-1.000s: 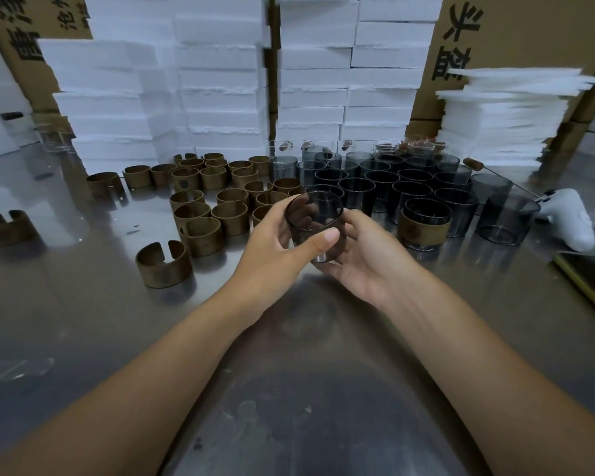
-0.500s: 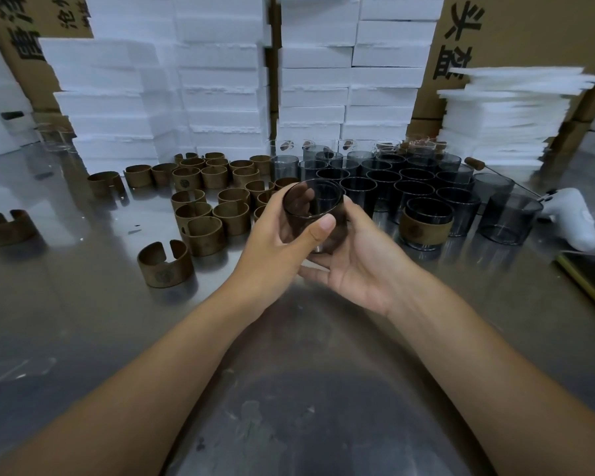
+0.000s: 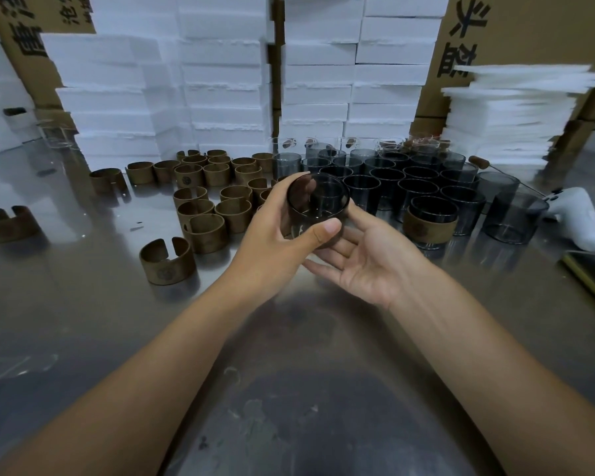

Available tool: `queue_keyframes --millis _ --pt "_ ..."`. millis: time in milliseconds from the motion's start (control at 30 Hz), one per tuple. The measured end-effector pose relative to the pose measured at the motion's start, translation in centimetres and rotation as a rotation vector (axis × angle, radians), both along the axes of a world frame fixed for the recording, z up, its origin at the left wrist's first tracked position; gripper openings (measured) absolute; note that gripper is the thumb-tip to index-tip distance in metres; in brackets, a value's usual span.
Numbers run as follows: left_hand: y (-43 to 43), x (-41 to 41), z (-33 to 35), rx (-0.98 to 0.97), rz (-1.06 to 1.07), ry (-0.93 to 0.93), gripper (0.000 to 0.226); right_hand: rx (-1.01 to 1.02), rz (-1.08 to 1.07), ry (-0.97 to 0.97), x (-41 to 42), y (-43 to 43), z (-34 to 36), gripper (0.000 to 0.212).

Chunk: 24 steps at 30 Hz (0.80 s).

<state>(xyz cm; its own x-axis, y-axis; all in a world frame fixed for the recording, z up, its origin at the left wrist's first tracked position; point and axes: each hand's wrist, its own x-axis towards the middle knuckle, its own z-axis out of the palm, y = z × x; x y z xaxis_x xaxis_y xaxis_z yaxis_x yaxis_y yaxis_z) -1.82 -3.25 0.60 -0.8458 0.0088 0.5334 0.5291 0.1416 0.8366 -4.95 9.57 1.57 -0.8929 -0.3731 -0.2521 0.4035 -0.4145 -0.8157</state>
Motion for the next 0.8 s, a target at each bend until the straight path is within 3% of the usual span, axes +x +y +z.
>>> queue_keyframes --millis 200,467,800 --pt "0.2 0.1 -0.1 -0.04 -0.009 0.005 0.048 -0.078 -0.096 0.049 -0.3 0.1 0.1 0.022" --pt "0.5 0.2 0.0 -0.005 -0.013 0.002 0.05 -0.191 -0.056 0.127 -0.1 -0.1 0.2 0.033" --pt "0.7 0.4 0.2 0.094 -0.053 -0.025 0.044 -0.124 0.016 0.079 1.2 -0.6 0.9 0.046"
